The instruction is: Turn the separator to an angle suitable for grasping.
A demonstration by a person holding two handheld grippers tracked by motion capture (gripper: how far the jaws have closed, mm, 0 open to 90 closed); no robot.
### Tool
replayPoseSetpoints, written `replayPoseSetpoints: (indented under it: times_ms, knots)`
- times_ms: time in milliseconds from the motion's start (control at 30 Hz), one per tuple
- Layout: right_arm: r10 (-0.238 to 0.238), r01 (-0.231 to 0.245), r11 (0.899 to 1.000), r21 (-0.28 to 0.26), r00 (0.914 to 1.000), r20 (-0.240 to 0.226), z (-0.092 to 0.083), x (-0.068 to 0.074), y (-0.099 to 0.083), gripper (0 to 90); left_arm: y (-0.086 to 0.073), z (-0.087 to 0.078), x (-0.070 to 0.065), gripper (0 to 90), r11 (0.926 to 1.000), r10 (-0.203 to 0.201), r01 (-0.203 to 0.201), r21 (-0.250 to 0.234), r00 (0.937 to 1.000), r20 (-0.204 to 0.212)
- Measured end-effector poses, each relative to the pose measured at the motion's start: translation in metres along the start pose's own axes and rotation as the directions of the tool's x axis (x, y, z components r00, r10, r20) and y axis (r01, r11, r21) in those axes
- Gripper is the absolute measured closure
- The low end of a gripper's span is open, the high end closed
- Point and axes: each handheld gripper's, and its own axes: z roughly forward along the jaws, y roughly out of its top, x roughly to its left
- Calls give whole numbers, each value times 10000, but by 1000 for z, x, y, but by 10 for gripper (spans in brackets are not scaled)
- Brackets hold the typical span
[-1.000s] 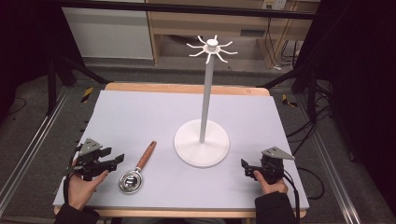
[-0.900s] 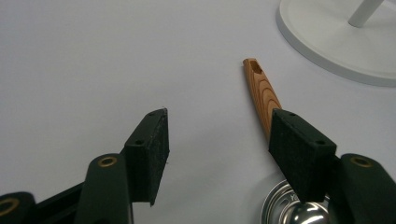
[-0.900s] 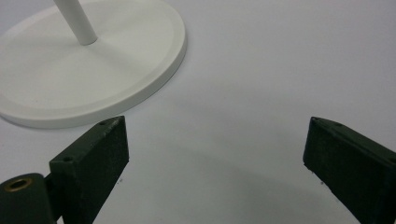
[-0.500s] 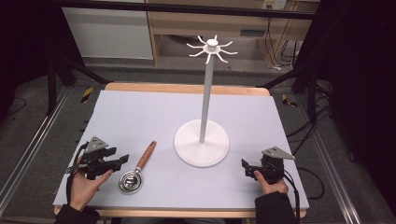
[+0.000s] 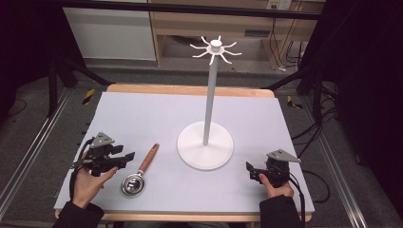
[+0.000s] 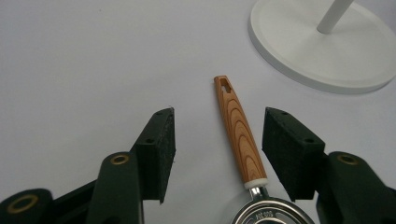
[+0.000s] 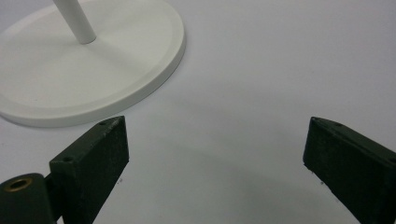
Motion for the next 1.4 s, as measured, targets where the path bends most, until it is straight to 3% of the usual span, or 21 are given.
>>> replayPoseSetpoints:
  times_ms: [600,1067,1400]
  knots:
    - [13,-12,10000,65,10000,-84,0,0,0,73,7,29,-19,464,9938,382,-411,1029,9988,303]
    - [-47,50,9998,176,9998,-172,2,2,-1,75,-3,55,-29,521,9750,693,-765,2087,9967,413]
    - [-78,88,9994,329,9995,-302,4,3,-1,78,-9,67,-28,571,9624,661,-728,2618,9972,340]
